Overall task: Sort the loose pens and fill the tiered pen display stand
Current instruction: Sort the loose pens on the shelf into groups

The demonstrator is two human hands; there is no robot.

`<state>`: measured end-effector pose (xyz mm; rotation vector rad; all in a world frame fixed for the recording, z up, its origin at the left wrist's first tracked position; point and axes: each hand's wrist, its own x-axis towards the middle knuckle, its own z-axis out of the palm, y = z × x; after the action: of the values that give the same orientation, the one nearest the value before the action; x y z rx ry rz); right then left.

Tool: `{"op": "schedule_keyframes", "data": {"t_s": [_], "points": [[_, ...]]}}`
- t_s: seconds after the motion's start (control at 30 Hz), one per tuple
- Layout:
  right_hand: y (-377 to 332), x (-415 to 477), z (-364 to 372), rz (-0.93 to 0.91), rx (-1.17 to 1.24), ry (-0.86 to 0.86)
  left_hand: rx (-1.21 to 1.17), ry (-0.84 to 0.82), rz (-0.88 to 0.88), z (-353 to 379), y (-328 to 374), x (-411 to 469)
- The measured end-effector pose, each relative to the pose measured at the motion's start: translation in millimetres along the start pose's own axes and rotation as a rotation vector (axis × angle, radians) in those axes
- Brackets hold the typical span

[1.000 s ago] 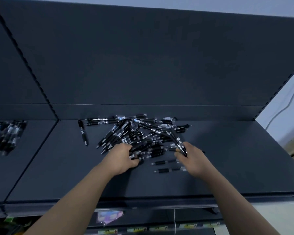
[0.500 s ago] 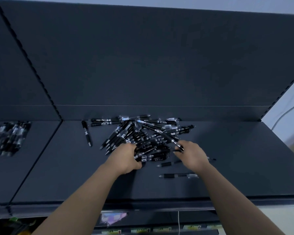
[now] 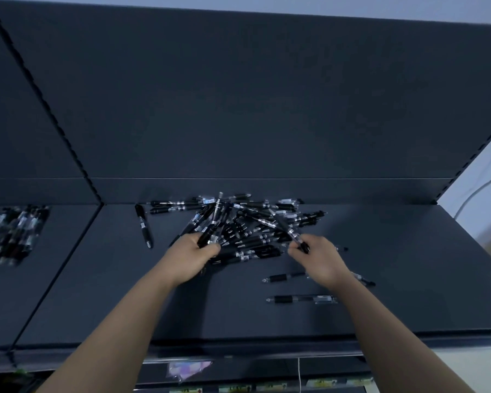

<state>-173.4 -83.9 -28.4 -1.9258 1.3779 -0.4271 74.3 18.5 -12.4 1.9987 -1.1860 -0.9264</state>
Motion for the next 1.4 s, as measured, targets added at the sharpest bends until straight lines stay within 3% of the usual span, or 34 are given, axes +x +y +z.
{"op": "schedule_keyframes", "data": {"t_s": [0.2, 0.37, 0.6, 0.83, 0.93, 1.2, 1.4], "points": [[-20.2, 7.8, 22.5, -0.092, -0.117, -0.061, -0.143, -0.006, 0.003, -15.3, -3.6, -10.6], [-31.1, 14.6, 32.3, -0.178, -0.482, -0.125, -0.451, -0.052, -0.059, -19.2, -9.8, -15.6], [-27.1, 10.8, 18.7, -0.211, -0.469, -0.154, -0.495, 0.016, -0.060, -20.2, -22.3, -19.5], [-50.5, 21.2, 32.0, -0.317, -0.795, -0.109, -0.499, 0.159, -0.044, -24.5, -29.8, -23.8], [-57.0, 24.7, 36.0, -0.323, -0.888, -0.165, -0.514, 0.189, -0.066, -28.6, -36.0, -26.2], [-55.3, 15.6, 29.6, -0.332, -0.829, -0.236, -0.577, 0.182, -0.089, -23.7, -38.2, -35.6], [-71.4, -0.9, 21.7, -0.221, -0.365, -0.160, -0.658, 0.211, -0.074, -20.5, -35.3, -48.1]]}}
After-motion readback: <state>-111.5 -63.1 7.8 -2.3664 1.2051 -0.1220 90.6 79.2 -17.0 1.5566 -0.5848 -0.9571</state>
